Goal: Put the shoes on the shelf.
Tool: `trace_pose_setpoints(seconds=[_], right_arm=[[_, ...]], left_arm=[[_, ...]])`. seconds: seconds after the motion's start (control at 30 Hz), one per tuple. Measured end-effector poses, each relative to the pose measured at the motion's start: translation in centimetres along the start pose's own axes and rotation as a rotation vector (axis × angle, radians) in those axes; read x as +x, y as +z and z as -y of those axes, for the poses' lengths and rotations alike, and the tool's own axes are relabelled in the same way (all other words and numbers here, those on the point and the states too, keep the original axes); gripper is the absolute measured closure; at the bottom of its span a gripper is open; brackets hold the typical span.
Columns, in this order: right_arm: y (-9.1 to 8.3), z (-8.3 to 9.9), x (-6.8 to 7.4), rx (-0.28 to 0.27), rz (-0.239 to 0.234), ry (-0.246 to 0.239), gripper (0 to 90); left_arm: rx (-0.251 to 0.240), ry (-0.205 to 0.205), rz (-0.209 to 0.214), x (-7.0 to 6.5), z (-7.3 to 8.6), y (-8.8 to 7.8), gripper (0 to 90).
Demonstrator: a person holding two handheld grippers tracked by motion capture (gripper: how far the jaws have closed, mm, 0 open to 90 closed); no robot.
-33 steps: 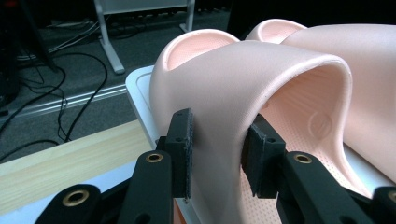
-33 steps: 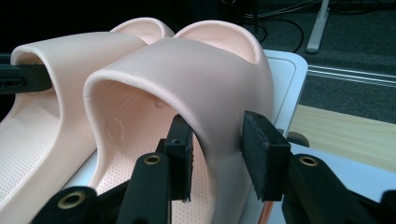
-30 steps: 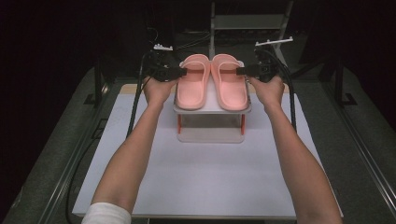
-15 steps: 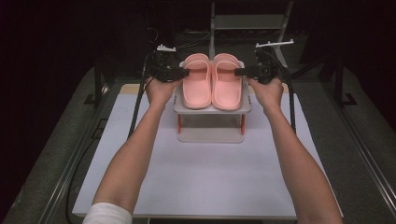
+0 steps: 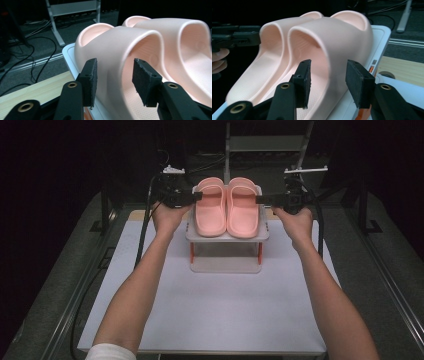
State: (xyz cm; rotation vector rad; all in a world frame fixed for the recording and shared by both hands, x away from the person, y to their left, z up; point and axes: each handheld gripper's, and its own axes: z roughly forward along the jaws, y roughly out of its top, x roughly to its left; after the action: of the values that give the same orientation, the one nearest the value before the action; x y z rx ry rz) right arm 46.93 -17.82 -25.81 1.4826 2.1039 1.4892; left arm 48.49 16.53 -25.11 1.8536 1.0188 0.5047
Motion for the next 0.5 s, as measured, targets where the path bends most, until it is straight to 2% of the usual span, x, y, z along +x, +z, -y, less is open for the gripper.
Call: trace_pose_setpoints(seconds=[0.17, 0.27, 0.33, 0.4, 0.5], right_arm=[[-0.7, 0.4, 0.3, -0.006, -0.044, -0.005, 52.5], [-1.2, 0.6, 0.4, -0.012, -0.078, -0.005, 51.3], [-1.3, 0.7, 0.5, -0.007, -0.09, -0.009, 50.8], [-1.5, 0.9, 0.6, -0.012, -0.102, -0.014, 50.6], [-1.6, 1.0, 0.8, -0.007, -0.119, -0.018, 50.3]], left_arm=[[-0.007, 0.02, 0.004, -0.4, 0.0, -0.7, 50.8], [-0.025, 0.018, 0.014, -0.6, 0.2, -0.9, 48.9], [-0.03, 0.005, 0.018, -0.5, 0.5, -1.1, 48.3], [-0.016, 0.008, 0.013, -0.5, 0.8, -1.1, 46.9], [-0.046, -0.011, 0.025, -0.3, 1.2, -1.4, 46.7]])
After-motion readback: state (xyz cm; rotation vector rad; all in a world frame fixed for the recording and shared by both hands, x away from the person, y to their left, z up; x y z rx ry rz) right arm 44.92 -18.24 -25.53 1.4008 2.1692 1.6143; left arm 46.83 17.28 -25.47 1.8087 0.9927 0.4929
